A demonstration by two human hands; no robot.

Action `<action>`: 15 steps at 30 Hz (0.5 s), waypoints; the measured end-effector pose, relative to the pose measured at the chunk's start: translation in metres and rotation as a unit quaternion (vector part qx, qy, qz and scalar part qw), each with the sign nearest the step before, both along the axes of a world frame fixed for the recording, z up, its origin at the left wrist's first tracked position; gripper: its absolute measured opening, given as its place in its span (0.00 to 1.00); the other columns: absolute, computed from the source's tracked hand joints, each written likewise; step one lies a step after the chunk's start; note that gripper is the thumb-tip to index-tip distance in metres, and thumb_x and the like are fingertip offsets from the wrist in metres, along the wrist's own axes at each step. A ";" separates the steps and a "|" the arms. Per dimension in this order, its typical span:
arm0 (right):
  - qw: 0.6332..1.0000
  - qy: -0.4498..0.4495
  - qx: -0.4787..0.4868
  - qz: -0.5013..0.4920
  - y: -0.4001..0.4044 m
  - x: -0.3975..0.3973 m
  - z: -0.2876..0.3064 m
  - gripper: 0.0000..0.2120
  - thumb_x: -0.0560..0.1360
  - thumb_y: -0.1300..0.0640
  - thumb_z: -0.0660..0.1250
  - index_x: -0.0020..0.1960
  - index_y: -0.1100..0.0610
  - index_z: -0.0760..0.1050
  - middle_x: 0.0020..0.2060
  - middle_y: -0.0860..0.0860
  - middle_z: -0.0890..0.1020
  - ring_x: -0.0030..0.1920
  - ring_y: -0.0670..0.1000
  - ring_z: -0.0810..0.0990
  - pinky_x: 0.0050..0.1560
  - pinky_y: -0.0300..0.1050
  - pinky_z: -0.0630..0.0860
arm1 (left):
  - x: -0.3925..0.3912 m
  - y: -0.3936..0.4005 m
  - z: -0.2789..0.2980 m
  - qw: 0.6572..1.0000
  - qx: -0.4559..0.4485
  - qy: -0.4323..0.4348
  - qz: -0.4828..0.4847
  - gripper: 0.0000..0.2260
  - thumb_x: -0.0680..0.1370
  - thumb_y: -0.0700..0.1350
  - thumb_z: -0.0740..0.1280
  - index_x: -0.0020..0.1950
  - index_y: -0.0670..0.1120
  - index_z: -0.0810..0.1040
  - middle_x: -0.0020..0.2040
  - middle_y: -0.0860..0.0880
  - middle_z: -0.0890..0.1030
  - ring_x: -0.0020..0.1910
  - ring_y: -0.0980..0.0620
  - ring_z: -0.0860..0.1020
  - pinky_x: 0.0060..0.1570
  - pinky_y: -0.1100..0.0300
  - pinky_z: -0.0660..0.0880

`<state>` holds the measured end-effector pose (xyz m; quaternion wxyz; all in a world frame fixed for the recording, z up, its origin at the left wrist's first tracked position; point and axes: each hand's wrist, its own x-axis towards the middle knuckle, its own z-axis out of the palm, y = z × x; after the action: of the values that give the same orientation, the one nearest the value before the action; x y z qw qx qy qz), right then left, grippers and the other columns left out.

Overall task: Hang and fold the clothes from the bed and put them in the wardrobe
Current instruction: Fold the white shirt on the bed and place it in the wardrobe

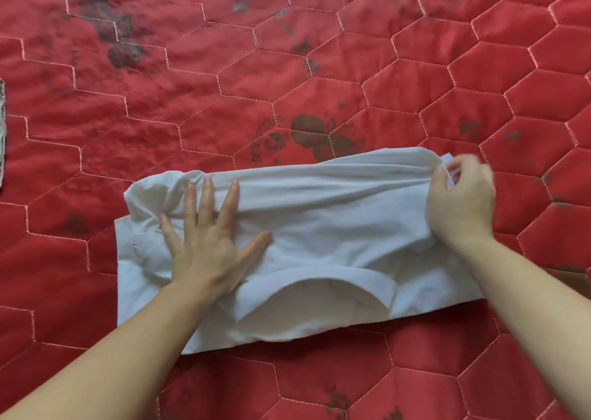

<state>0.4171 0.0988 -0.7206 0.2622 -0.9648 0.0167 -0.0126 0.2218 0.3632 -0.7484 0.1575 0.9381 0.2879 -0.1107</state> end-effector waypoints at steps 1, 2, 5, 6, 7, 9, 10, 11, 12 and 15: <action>0.998 -0.048 -0.019 0.022 0.006 -0.002 0.004 0.08 0.77 0.55 0.61 0.53 0.57 0.74 0.51 0.58 0.75 0.53 0.60 0.71 0.52 0.49 0.64 | -0.001 0.000 0.000 1.000 0.001 -0.006 0.000 0.40 0.68 0.78 0.48 0.76 0.66 0.41 0.79 0.55 0.38 0.77 0.53 0.33 0.70 0.33 0.36; 0.992 -0.097 -0.042 0.075 0.014 -0.008 0.007 0.14 0.76 0.55 0.61 0.60 0.55 0.73 0.58 0.59 0.74 0.58 0.59 0.70 0.57 0.50 0.63 | -0.001 0.000 0.001 1.000 0.003 -0.012 -0.003 0.40 0.68 0.78 0.48 0.76 0.67 0.41 0.79 0.55 0.39 0.76 0.53 0.33 0.70 0.33 0.36; 0.930 -0.129 -0.118 0.324 0.031 -0.023 0.005 0.24 0.76 0.46 0.59 0.70 0.51 0.71 0.70 0.57 0.70 0.69 0.59 0.66 0.68 0.58 0.57 | -0.007 0.000 0.001 1.000 0.008 -0.018 -0.022 0.41 0.66 0.78 0.49 0.75 0.68 0.40 0.79 0.56 0.38 0.76 0.52 0.32 0.69 0.32 0.36; 0.916 -0.087 -0.151 0.362 0.032 -0.025 0.000 0.27 0.76 0.42 0.56 0.72 0.50 0.69 0.72 0.57 0.67 0.72 0.60 0.64 0.70 0.60 0.55 | -0.010 0.001 0.000 1.000 0.008 -0.015 -0.024 0.42 0.65 0.79 0.50 0.75 0.68 0.39 0.79 0.57 0.37 0.76 0.52 0.32 0.69 0.31 0.36; 0.909 -0.032 -0.182 0.373 0.029 -0.025 -0.006 0.30 0.75 0.39 0.52 0.73 0.50 0.67 0.75 0.57 0.65 0.74 0.60 0.61 0.72 0.60 0.52 | -0.014 0.002 -0.001 1.000 0.004 -0.010 -0.024 0.43 0.64 0.79 0.50 0.75 0.68 0.38 0.78 0.57 0.36 0.76 0.51 0.32 0.69 0.31 0.37; 0.903 0.030 -0.225 0.366 0.016 -0.022 -0.017 0.34 0.73 0.36 0.48 0.75 0.50 0.64 0.76 0.57 0.61 0.76 0.60 0.58 0.74 0.59 0.48 | -0.023 0.002 -0.002 1.000 -0.013 0.001 -0.022 0.45 0.62 0.80 0.51 0.74 0.69 0.36 0.78 0.58 0.34 0.77 0.49 0.33 0.70 0.32 0.36; 0.903 0.028 -0.230 0.362 0.011 -0.020 -0.021 0.35 0.73 0.36 0.48 0.76 0.51 0.63 0.76 0.57 0.60 0.76 0.60 0.58 0.74 0.58 0.48 | -0.026 0.003 -0.001 1.000 -0.021 0.003 -0.019 0.46 0.61 0.80 0.51 0.74 0.69 0.36 0.78 0.58 0.33 0.77 0.48 0.33 0.70 0.33 0.35; 0.903 0.022 -0.232 0.361 0.008 -0.017 -0.025 0.35 0.74 0.36 0.48 0.76 0.51 0.62 0.76 0.58 0.60 0.76 0.60 0.58 0.75 0.58 0.48 | -0.028 0.002 0.000 0.999 -0.026 0.006 -0.020 0.47 0.60 0.81 0.51 0.73 0.69 0.35 0.77 0.57 0.32 0.77 0.48 0.33 0.70 0.34 0.34; 0.899 0.026 -0.237 0.366 0.008 -0.016 -0.026 0.35 0.74 0.36 0.48 0.76 0.51 0.62 0.76 0.58 0.60 0.76 0.60 0.58 0.75 0.58 0.48 | -0.029 0.000 0.002 0.999 -0.027 0.010 -0.022 0.48 0.59 0.81 0.51 0.73 0.69 0.34 0.77 0.57 0.32 0.76 0.48 0.33 0.71 0.35 0.33; 0.902 0.025 -0.234 0.361 0.010 -0.018 -0.026 0.35 0.74 0.37 0.48 0.76 0.53 0.62 0.76 0.59 0.60 0.76 0.60 0.57 0.75 0.61 0.49 | -0.033 -0.001 0.011 0.999 -0.048 -0.018 0.013 0.47 0.62 0.77 0.59 0.77 0.65 0.44 0.79 0.55 0.39 0.77 0.50 0.36 0.72 0.42 0.35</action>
<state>0.3994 0.1092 -0.7464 0.0147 -0.9382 -0.3299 0.1036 0.1883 0.3624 -0.7370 0.2088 0.9274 0.2920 -0.1054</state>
